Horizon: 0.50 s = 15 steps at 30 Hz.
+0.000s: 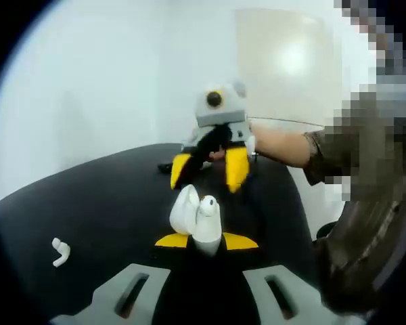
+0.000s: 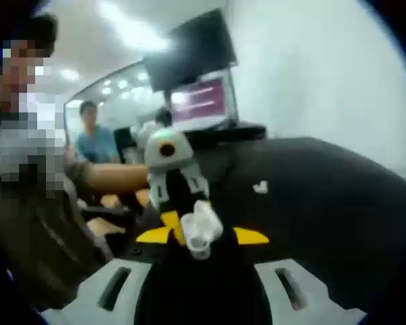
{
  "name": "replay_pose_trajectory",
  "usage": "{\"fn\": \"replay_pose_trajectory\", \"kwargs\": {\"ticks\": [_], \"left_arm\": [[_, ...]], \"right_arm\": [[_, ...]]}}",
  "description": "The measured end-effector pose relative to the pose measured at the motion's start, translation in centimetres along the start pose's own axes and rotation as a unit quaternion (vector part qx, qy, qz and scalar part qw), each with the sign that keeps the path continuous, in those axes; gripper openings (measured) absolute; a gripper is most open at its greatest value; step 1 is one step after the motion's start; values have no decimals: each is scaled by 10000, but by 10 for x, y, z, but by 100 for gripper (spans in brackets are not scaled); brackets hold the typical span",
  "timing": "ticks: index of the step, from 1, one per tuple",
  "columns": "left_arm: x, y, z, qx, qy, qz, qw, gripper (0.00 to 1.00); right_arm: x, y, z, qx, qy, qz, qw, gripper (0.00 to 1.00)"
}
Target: Pick up three earphones and place each one into its charging case using tactile feedback, ensure that each earphone is properly inserted and securely positioned inside the case.
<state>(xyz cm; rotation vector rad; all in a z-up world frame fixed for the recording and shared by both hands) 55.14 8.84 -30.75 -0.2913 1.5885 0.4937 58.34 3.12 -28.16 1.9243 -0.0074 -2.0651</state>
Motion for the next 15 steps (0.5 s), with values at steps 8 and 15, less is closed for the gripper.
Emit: {"fn": "replay_pose_trajectory", "kwargs": {"ticks": [8, 15], "left_arm": [[1, 0, 0, 100, -71, -17, 9999, 14], [3, 0, 6, 14, 68, 42, 10000, 14]], "right_arm": [[17, -19, 3, -112, -202, -307, 9993, 20], [19, -20, 1, -126, -138, -385, 9991, 19]]}}
Point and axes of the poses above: the point that each gripper's makers call its tool centre point, and the gripper's own axes: y roughly backward along the fingers, z roughly to its left, x roughly out of its underside, the point moved 3 cm from there along y, roughly backward along the fingers, and after that the axes turned 9 degrees about -z, right-handed, at the moved point
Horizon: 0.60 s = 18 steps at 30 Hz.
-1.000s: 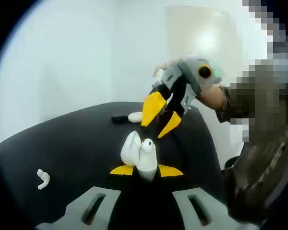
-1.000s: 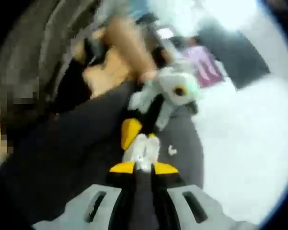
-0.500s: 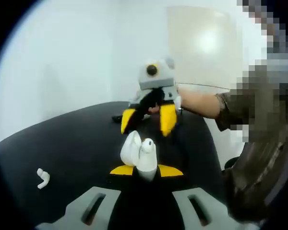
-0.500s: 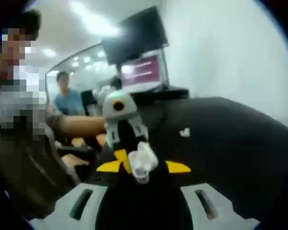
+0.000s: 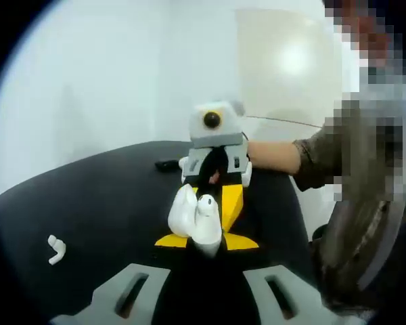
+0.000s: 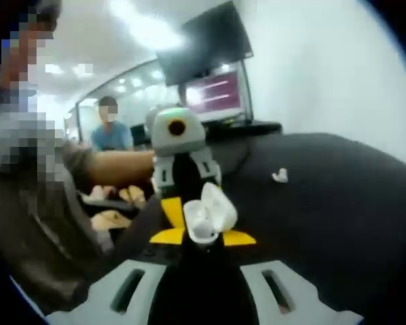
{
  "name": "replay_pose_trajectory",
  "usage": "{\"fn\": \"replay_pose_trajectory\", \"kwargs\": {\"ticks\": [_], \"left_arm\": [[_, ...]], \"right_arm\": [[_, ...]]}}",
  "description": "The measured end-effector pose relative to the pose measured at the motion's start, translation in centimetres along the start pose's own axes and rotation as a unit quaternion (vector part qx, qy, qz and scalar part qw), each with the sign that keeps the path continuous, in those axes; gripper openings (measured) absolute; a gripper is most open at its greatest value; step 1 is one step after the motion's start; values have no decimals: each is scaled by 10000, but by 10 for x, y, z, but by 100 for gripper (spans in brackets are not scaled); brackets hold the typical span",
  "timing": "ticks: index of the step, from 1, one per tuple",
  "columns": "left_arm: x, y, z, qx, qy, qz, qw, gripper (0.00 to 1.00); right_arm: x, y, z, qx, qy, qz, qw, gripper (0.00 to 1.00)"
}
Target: Pick up three earphones and place each one into its charging case using tactile feedback, ensure that each earphone is properly inserted and securely positioned inside the case.
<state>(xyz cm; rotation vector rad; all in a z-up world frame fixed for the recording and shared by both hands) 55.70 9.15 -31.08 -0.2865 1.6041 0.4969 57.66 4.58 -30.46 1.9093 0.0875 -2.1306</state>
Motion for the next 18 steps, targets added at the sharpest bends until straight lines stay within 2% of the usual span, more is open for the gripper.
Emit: {"fn": "replay_pose_trajectory", "kwargs": {"ticks": [1, 2, 5, 7, 9, 10, 12, 13, 16, 18], "left_arm": [[1, -1, 1, -61, 3, 12, 10000, 16], [1, -3, 4, -161, -67, -20, 9998, 18], [2, -4, 8, -263, -8, 41, 9996, 20], [1, 1, 9, -281, 64, 112, 9995, 19], [-4, 7, 10, -336, 317, 18, 9989, 18], [-7, 12, 10, -316, 459, -75, 9984, 18], [-14, 24, 12, -371, 456, -139, 9982, 18], [-19, 32, 16, -505, 544, -245, 9969, 18], [-23, 56, 28, -802, 816, -240, 9931, 21], [-27, 72, 39, -1109, 833, -227, 9901, 20]], "right_arm": [[0, 1, -2, 40, -62, -51, 10000, 18], [-1, 1, -1, 63, -329, -146, 9993, 17], [0, 3, -6, 145, -669, -120, 9976, 17], [-2, 4, -5, 168, -654, -135, 9976, 17], [-9, 6, -4, 242, -531, -321, 9978, 17], [-11, 7, -3, 233, -540, -372, 9976, 17], [-14, 9, -3, 166, -596, -470, 9970, 17], [-15, 9, -3, 137, -594, -495, 9969, 17], [-13, 9, -7, 157, -662, -547, 9962, 17], [-14, 10, -7, 163, -645, -557, 9962, 17]]}}
Point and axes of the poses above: the point that each gripper's makers call its tool centre point, and the gripper's own axes: y roughly backward along the fingers, z roughly to its left, x roughly out of its underside, the point moved 3 cm from there along y, roughly backward along the fingers, and after that the axes turned 9 degrees about -z, right-handed, at the moved point
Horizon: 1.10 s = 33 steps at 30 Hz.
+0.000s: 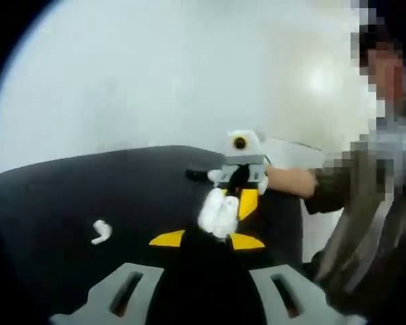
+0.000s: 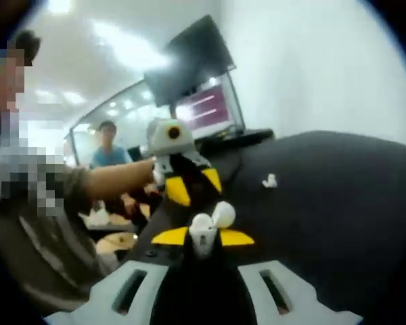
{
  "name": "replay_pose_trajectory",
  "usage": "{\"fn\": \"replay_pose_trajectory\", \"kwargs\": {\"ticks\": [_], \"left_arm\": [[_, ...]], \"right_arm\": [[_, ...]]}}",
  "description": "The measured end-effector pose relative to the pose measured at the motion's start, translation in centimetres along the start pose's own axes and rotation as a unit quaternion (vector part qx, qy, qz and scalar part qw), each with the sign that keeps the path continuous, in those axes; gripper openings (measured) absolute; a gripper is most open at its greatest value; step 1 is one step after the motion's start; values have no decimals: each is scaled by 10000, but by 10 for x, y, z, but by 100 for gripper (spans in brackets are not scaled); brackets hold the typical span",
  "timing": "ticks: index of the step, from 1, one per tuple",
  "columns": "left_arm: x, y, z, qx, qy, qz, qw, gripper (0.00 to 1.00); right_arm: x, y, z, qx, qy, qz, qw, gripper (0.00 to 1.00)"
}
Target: Pick up three earphones and place each one into its charging case using tactile feedback, ensure that each earphone is properly inserted and securely positioned inside the case.
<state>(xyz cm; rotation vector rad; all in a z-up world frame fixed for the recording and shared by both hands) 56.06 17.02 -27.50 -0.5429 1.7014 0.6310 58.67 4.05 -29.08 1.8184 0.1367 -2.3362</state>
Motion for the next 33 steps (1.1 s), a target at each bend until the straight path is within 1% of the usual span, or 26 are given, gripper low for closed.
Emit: {"fn": "replay_pose_trajectory", "kwargs": {"ticks": [1, 2, 3, 4, 5, 7, 8, 10, 11, 13, 14, 15, 16, 18, 20, 21, 22, 25, 27, 29, 31, 32, 33], "left_arm": [[-2, 3, 5, -131, -2, 9, 9999, 20], [-5, 8, 15, -398, 8, 43, 9992, 20], [-7, 13, 28, -733, -20, 120, 9972, 20], [-9, 17, 46, -1183, -65, 272, 9926, 20], [-9, 19, 60, -1494, -159, 491, 9874, 20], [-7, 16, 80, -1820, -274, 787, 9798, 20], [-3, 13, 87, -1912, -376, 1005, 9757, 21], [5, 1, 93, -1822, -669, 1329, 9719, 23], [9, -6, 94, -1803, -724, 1465, 9699, 24], [14, -17, 98, -1794, -746, 1517, 9692, 26], [15, -20, 102, -1857, -675, 1459, 9694, 27], [10, -26, 103, -1886, -472, 1149, 9742, 28], [9, -28, 105, -1927, -411, 1088, 9743, 29], [10, -30, 103, -1902, -555, 1107, 9739, 28], [13, -36, 97, -1710, -942, 1177, 9737, 25], [12, -39, 94, -1715, -1067, 1049, 9737, 22], [11, -40, 92, -1693, -1185, 1011, 9732, 20], [13, -42, 89, -1804, -1282, 942, 9706, 15], [12, -42, 87, -1895, -1550, 934, 9651, 11], [11, -41, 82, -2046, -1886, 994, 9553, 9], [12, -40, 76, -2116, -2169, 1096, 9467, 9], [12, -40, 75, -2171, -2237, 1156, 9431, 9], [12, -40, 71, -2113, -2304, 1242, 9417, 9]], "right_arm": [[0, 0, 0, 2, 17, -7, 10000, 17], [0, 0, 1, 7, 21, -8, 10000, 17], [0, 0, 1, 7, 37, -11, 10000, 17], [0, 0, 0, 4, 45, -9, 10000, 17], [1, -1, 0, 18, 43, 0, 10000, 17], [2, -1, -1, 30, 110, 34, 9999, 17], [2, -1, -1, 36, 144, 52, 9999, 17], [4, -2, -1, 42, 196, 94, 9998, 17], [5, -2, -1, 32, 235, 147, 9996, 17], [8, -3, -2, 25, 278, 232, 9993, 17], [9, -3, -2, 33, 287, 273, 9992, 17], [10, -3, -2, 31, 309, 302, 9991, 17], [11, -3, -2, 18, 340, 322, 9989, 17], [11, -4, -1, 16, 343, 343, 9988, 17], [12, -5, -2, 32, 286, 382, 9989, 17], [12, -5, -3, 30, 252, 374, 9990, 17], [12, -5, -3, 27, 237, 375, 9990, 17], [12, -5, -1, 28, 216, 375, 9991, 17], [12, -5, 0, 37, 250, 376, 9990, 17], [12, -5, 0, 47, 270, 373, 9989, 17], [12, -4, 0, 54, 273, 371, 9989, 17], [12, -4, 0, 54, 277, 371, 9989, 17], [12, -4, 0, 53, 277, 370, 9989, 17]]}}
Point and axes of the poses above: the point that each gripper's makers call its tool centre point, and the gripper's own axes: y roughly backward along the fingers, z roughly to its left, x roughly out of its underside, the point moved 3 cm from there along y, roughly backward along the fingers, and after that the axes turned 9 degrees about -z, right-handed, at the moved point
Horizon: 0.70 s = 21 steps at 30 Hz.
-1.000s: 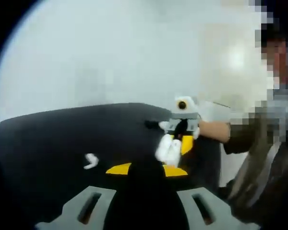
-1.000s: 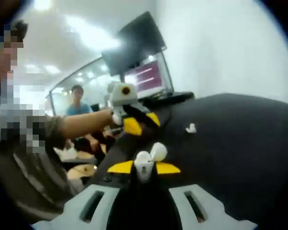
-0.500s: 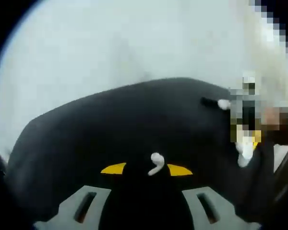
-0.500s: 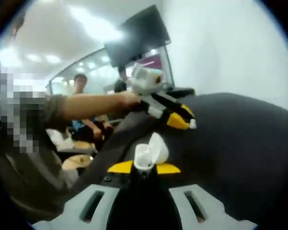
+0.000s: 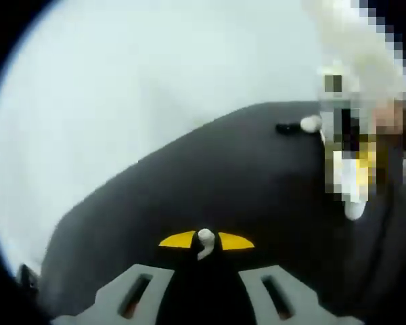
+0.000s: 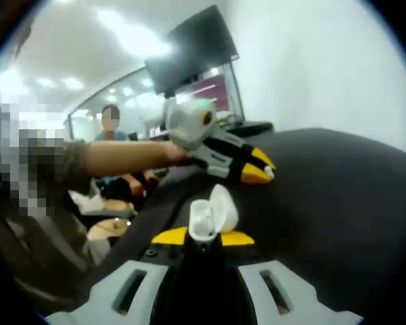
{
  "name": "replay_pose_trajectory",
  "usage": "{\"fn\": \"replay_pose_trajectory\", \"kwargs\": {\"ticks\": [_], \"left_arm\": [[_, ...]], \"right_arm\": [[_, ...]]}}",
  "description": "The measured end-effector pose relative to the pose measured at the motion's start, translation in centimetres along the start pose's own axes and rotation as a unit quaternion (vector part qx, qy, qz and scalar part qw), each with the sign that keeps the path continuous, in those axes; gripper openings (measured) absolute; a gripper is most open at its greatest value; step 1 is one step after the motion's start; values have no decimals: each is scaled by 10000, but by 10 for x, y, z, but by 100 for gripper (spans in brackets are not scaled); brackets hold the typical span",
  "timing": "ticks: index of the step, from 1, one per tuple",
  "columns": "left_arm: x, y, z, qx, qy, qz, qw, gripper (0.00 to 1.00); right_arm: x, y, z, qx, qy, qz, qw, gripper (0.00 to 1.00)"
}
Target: Pick up three earphones and place each one into its charging case using tactile feedback, ensure that each earphone is properly inserted and securely positioned inside the case.
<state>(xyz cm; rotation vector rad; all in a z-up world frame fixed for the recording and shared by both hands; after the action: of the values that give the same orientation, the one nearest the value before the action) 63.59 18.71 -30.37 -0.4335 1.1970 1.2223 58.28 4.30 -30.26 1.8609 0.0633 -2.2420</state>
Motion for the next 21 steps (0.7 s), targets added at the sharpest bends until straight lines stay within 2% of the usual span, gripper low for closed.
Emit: {"fn": "replay_pose_trajectory", "kwargs": {"ticks": [4, 5, 7, 8, 10, 12, 13, 15, 17, 18, 19, 21], "left_arm": [[-5, 5, -3, -12, -65, 198, 9998, 9], [-7, 8, -2, -98, -68, 230, 9997, 9], [-7, 15, 6, -502, -18, 416, 9979, 9], [-10, 20, 0, -465, 140, 475, 9977, 9], [-16, 29, -15, -379, 551, 296, 9973, 9], [-14, 39, -20, -496, 524, 390, 9966, 9], [-13, 44, -21, -605, 510, 430, 9959, 9], [-13, 51, -23, -886, 767, 419, 9922, 9], [-11, 52, -28, -875, 676, 515, 9925, 9], [-9, 53, -27, -1039, 532, 616, 9913, 9], [-10, 52, -30, -1152, 627, 600, 9895, 9], [-13, 47, -43, -1174, 1043, 366, 9869, 9]], "right_arm": [[0, 1, 0, 2, 29, -5, 10000, 17], [0, 1, 0, 2, 37, -6, 10000, 17], [0, 2, -1, 7, 48, -7, 10000, 17], [0, 2, -1, 8, 61, -9, 10000, 17], [0, 2, -1, 13, 74, -13, 10000, 17], [0, 2, -1, 11, 88, -16, 10000, 17], [0, 2, -1, 10, 87, -17, 10000, 17], [0, 2, -2, 6, 72, -16, 10000, 17], [0, 1, -2, 9, 74, -15, 10000, 17], [0, 1, -2, 14, 82, -16, 10000, 17], [0, 1, -2, 21, 109, -16, 9999, 17], [0, 1, -2, 26, 123, -17, 9999, 17]]}}
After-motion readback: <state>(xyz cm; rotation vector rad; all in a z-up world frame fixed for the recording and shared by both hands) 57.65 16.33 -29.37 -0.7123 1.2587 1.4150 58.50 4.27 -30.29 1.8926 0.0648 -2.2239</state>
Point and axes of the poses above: the point that each gripper's makers call its tool centre point, and the gripper's own axes: y roughly backward along the fingers, z roughly to its left, x roughly out of its underside, the point moved 3 cm from there along y, roughly backward along the fingers, and after that the axes turned 9 degrees about -z, right-handed, at the moved point
